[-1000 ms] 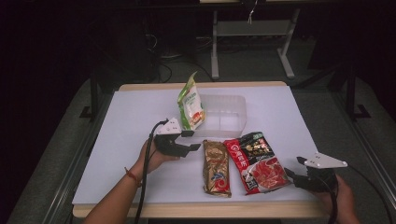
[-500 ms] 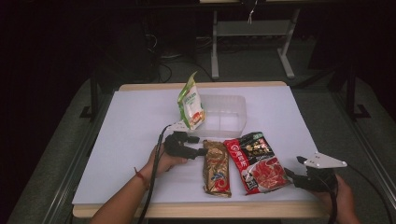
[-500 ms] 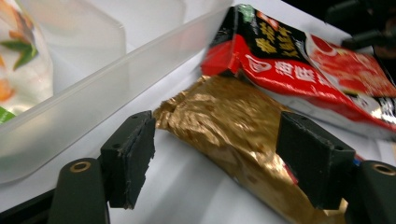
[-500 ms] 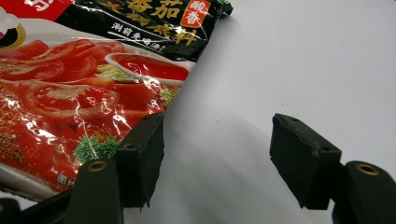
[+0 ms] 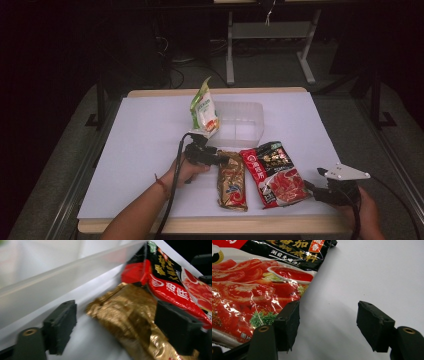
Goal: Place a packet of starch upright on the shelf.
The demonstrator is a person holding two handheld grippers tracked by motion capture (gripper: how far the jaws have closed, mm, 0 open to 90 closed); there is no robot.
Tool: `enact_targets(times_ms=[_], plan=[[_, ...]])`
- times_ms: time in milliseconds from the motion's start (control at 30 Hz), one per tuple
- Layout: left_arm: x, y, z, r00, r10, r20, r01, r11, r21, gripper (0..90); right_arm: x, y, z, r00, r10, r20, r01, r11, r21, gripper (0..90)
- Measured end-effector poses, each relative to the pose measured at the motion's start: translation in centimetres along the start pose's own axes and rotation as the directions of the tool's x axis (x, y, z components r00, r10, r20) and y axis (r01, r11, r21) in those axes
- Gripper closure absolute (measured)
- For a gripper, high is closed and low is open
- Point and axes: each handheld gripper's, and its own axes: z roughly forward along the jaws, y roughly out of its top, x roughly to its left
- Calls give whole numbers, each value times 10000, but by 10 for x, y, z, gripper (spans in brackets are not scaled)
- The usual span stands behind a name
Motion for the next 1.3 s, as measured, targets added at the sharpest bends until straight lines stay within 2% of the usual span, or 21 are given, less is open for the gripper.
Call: enact_targets(times_ms=[33,100,133,267,333,367,400,433,533,633,767,833,867,933,1000,1067,1167,1233,1300], plan=[[-3,1,3,9998,166,-115,-165,9998,62,166,0,0,0,10000,3,4,-3,10000,5,343],[-9,2,8,9992,383,101,-385,9992,144,159,0,0,0,10000,6,-12,-6,10000,-4,343],[-12,2,11,9983,573,39,-574,9982,199,136,0,0,0,10000,23,-19,-23,10000,6,343],[-18,2,16,9918,1260,-222,-1251,9914,384,130,-1,0,1,10000,18,-36,-18,10000,3,343],[-21,1,17,9886,1478,-280,-1470,9886,313,140,-1,-1,1,10000,26,-58,-26,10000,3,342],[-22,0,17,9877,1560,-124,-1556,9874,289,163,-1,-1,1,10000,56,-75,-56,10000,7,342],[-21,0,18,9872,1545,404,-1556,9875,263,271,-1,-1,1,9999,91,-78,-91,10000,27,343],[-22,0,19,9873,1524,439,-1536,9879,236,395,-1,-1,1,9999,94,-71,-94,10000,25,343],[-24,1,20,9857,1645,362,-1653,9860,219,456,-1,0,2,10000,21,-64,-21,10000,10,344],[-21,2,18,9866,1563,475,-1568,9876,86,589,-2,-1,2,9999,28,-98,-28,10000,15,344],[-23,1,16,9810,1918,300,-1916,9814,-112,732,-1,0,2,10000,-32,-59,32,10000,23,344],[-25,0,15,9786,2038,283,-2032,9788,-244,768,-1,0,1,10000,-87,-45,87,10000,15,344],[-25,0,13,9752,2202,236,-2193,9750,-358,783,-1,0,1,9999,-124,-45,124,9999,-6,344],[-28,0,10,9752,2206,169,-2193,9739,-594,808,-1,1,0,9999,-135,-68,134,9999,-47,342],[-31,0,5,9712,2384,-22,-2380,9685,-736,826,-1,2,0,9999,-143,-71,142,9998,-114,341],[-33,0,-1,9704,2413,-38,-2406,9661,-942,835,-1,3,0,9999,-96,-87,95,9998,-165,341],[-36,2,-12,9680,2509,-99,-2499,9589,-1347,840,-2,5,1,9999,-97,-126,94,9997,-236,340],[-39,3,-20,9629,2697,-119,-2681,9503,-1586,842,-3,6,1,9999,-67,-150,62,9995,-308,340],[-41,4,-28,9610,2757,-223,-2751,9439,-1827,843,-3,7,0,9999,-32,-160,26,9993,-382,340]])
